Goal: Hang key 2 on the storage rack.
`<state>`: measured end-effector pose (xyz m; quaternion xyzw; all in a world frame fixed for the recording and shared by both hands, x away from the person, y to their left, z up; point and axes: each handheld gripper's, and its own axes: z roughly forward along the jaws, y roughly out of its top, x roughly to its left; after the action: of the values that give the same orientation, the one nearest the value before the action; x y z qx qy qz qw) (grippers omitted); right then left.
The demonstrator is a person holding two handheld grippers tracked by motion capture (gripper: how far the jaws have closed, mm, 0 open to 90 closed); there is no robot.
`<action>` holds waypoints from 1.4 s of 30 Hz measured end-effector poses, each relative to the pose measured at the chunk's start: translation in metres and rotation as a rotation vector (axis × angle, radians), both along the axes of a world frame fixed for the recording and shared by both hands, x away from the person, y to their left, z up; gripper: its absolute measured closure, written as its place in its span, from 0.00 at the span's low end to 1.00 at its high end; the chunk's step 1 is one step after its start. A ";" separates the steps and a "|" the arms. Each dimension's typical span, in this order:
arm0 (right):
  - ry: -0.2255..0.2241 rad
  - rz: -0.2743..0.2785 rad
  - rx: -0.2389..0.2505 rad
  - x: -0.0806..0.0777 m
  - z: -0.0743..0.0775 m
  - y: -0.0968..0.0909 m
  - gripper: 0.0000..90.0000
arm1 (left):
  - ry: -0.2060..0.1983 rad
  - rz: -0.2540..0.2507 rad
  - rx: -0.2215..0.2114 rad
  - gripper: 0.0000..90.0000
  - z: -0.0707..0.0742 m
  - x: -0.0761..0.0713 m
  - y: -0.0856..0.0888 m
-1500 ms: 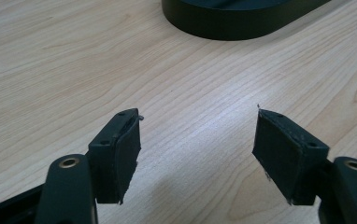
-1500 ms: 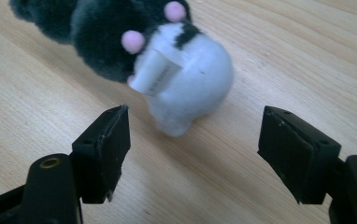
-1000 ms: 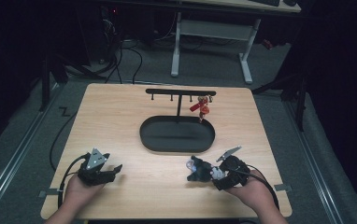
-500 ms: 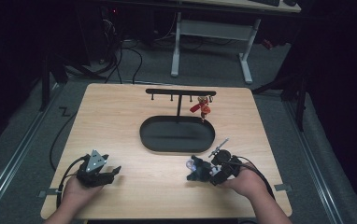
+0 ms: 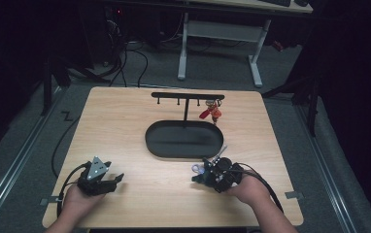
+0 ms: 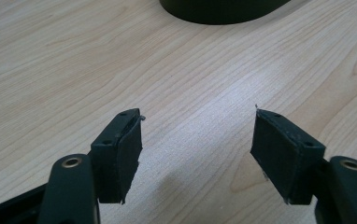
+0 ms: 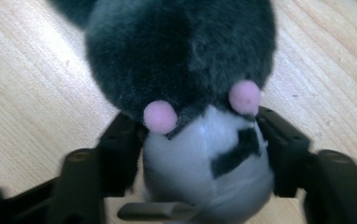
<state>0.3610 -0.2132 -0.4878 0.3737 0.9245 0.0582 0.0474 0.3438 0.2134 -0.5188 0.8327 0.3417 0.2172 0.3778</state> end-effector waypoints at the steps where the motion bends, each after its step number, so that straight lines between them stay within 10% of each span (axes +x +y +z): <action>1: -0.003 -0.002 -0.007 -0.002 0.001 0.002 0.52 | -0.001 -0.001 -0.002 0.37 0.000 0.000 0.000; 42: -0.013 -0.229 0.070 0.026 0.086 0.020 0.53 | -0.012 -0.016 -0.045 0.36 0.005 -0.003 0.003</action>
<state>0.3871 -0.1931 -0.4020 0.4780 0.8728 0.0870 0.0466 0.3404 0.2160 -0.5137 0.8254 0.3376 0.2114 0.4001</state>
